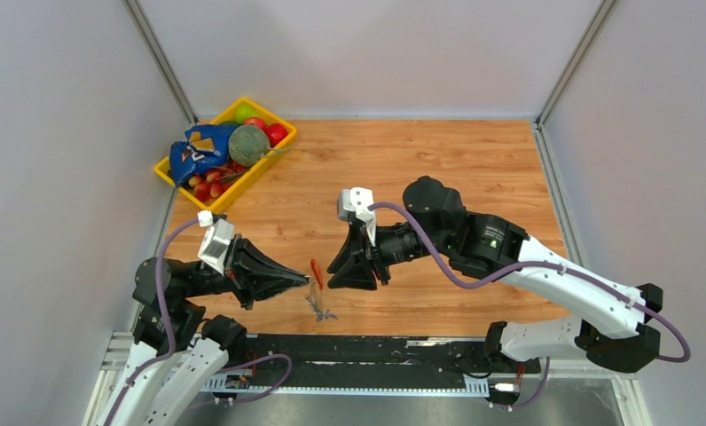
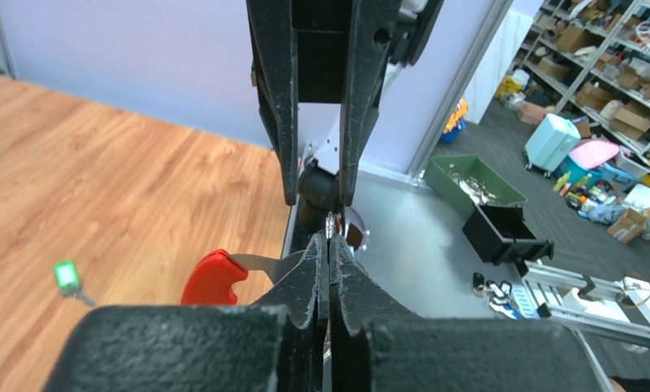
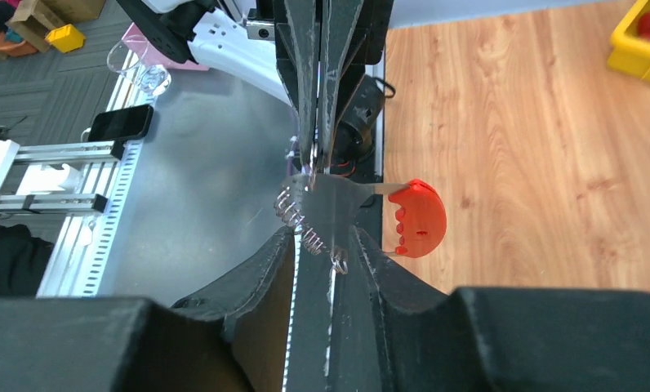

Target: Put the keys on the keyring

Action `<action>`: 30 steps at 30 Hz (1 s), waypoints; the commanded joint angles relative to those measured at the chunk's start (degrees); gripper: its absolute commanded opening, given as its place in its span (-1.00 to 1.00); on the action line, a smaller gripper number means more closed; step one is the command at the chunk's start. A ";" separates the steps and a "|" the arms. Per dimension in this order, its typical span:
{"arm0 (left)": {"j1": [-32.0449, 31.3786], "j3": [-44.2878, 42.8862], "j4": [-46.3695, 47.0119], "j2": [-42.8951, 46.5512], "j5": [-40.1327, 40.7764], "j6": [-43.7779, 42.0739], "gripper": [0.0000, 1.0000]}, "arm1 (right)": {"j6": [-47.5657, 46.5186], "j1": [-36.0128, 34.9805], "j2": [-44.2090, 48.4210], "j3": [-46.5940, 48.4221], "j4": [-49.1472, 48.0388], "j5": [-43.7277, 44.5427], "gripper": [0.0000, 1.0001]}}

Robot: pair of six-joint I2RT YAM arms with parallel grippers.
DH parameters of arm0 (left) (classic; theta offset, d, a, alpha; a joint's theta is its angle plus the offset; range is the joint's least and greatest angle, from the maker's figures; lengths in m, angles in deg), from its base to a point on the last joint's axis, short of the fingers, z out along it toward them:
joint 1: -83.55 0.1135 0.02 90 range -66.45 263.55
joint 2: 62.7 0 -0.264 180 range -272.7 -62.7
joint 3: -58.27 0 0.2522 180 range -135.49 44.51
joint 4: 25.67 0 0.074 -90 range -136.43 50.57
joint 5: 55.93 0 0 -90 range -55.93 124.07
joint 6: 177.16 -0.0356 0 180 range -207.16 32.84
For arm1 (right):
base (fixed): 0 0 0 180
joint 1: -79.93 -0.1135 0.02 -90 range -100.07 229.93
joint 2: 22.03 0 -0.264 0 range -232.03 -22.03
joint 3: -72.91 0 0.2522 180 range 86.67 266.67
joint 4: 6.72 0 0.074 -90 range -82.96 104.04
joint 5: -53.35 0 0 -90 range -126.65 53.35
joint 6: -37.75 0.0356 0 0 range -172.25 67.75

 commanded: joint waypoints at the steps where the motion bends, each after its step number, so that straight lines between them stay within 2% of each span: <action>1: -0.06 1.16 14.01 1.50 2.09 7.34 -0.99 | -1.98 0.19 3.84 -3.36 -9.21 0.65 -0.32; 6: -0.05 2.22 18.65 1.73 3.25 10.37 -0.99 | -5.26 -0.88 5.69 -6.38 -14.57 0.47 -0.34; 14: -0.04 3.80 23.98 2.16 5.34 13.36 -0.99 | -9.53 -6.34 5.61 -7.35 -19.76 6.92 -0.41; 30: -0.01 5.87 26.85 3.68 7.22 14.93 -0.99 | -9.73 -8.79 2.78 -5.60 -23.32 9.77 -0.51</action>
